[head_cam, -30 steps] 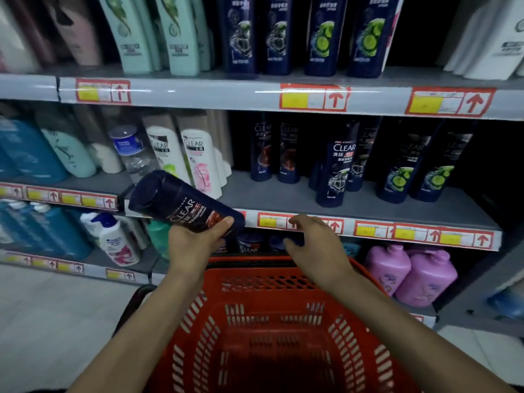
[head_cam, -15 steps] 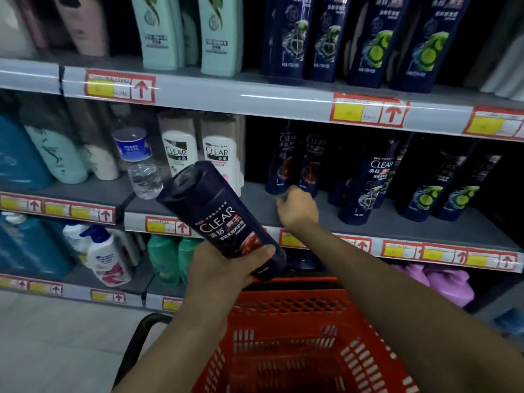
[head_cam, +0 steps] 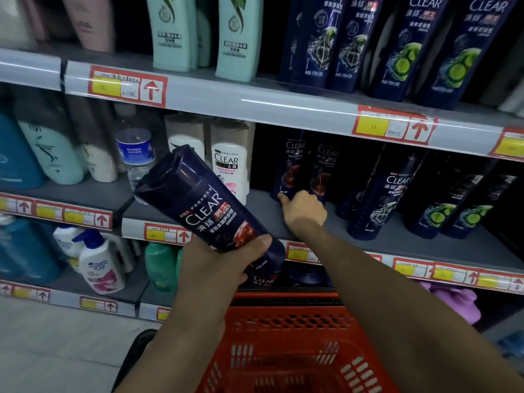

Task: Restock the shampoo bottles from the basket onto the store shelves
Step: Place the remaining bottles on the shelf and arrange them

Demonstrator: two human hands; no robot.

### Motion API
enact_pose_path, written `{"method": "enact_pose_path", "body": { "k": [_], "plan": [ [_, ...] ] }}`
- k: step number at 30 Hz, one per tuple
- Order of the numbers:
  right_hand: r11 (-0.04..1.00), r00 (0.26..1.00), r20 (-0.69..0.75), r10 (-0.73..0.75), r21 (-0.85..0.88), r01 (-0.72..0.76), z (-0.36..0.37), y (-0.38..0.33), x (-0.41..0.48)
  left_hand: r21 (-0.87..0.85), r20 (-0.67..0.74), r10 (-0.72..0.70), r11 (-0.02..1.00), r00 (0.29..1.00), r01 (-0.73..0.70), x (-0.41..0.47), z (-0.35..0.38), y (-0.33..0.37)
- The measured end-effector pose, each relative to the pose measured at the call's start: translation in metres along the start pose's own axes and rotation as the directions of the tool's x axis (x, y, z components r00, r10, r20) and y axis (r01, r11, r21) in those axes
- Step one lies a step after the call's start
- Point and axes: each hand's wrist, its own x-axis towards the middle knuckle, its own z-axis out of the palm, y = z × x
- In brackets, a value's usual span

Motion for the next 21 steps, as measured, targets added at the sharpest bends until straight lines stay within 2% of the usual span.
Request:
{"method": "enact_pose_path", "body": {
  "k": [5, 13, 18, 21],
  "plan": [
    [0.999, 0.998, -0.023, 0.051, 0.000, -0.051, 0.001, -0.007, -0.001, 0.040, -0.002, 0.017, 0.999, 1.000, -0.016, 0.001, 0.006, 0.000],
    [0.996, 0.995, -0.032, 0.090, -0.009, -0.091, 0.003, -0.014, -0.005, -0.030, 0.036, -0.010, 0.999, 0.999, 0.011, 0.001, 0.019, -0.002],
    [0.990, 0.993, 0.065, 0.098, 0.095, -0.104, -0.004, 0.001, -0.004, -0.037, 0.021, -0.034, 0.999, 0.999, 0.035, 0.005, 0.023, -0.004],
    [0.972, 0.983, 0.059, 0.174, 0.148, -0.181, -0.010, 0.023, -0.004, -0.032, 0.014, -0.033, 0.999, 0.999, 0.034, 0.003, 0.021, -0.002]
  ]
}}
